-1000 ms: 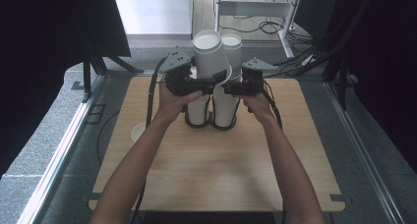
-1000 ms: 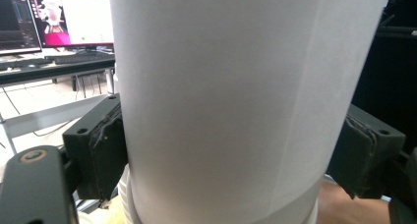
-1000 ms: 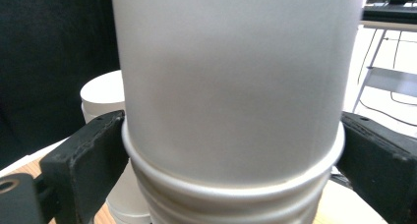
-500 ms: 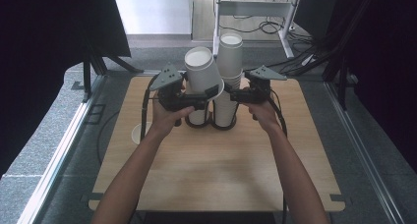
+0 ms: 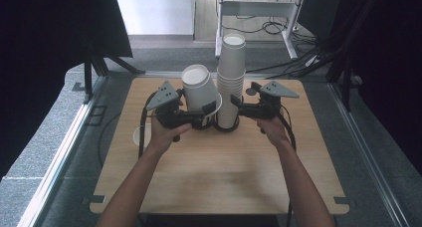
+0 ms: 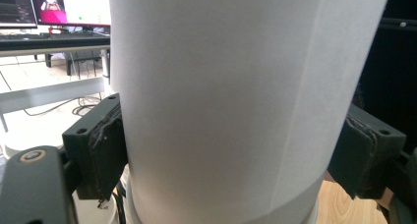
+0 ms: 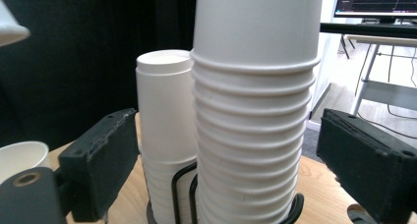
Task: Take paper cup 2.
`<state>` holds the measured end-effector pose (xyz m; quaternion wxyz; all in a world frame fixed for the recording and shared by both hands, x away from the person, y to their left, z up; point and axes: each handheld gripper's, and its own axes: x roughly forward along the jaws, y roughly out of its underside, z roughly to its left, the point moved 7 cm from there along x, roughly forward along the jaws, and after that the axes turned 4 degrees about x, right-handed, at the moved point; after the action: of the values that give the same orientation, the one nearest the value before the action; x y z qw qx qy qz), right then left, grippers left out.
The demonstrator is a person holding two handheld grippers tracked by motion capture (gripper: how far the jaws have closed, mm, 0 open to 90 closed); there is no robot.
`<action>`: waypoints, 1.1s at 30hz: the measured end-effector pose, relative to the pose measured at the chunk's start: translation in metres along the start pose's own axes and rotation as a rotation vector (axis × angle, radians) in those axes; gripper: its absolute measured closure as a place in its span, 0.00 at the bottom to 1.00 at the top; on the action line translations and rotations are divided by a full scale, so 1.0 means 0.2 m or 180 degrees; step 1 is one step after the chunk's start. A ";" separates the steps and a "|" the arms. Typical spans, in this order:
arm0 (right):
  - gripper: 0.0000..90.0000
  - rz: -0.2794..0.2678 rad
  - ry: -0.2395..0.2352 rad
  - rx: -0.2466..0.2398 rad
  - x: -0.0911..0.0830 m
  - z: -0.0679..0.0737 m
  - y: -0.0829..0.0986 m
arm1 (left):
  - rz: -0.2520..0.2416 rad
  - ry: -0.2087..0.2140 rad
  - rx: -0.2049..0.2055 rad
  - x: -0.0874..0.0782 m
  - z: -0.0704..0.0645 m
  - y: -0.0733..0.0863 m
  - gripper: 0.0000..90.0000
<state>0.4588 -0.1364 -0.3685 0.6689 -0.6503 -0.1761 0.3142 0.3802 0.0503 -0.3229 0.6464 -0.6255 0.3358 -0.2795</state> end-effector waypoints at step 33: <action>0.16 0.0023 -0.0103 -0.0045 -0.17 0.17 0.41 | 0.0257 -0.0113 -0.0020 -0.12 -0.17 0.41 0.15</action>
<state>0.3949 -0.1360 -0.4398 0.6602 -0.6505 -0.1867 0.3259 0.3346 0.0533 -0.4022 0.6610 -0.6184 0.3501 -0.2410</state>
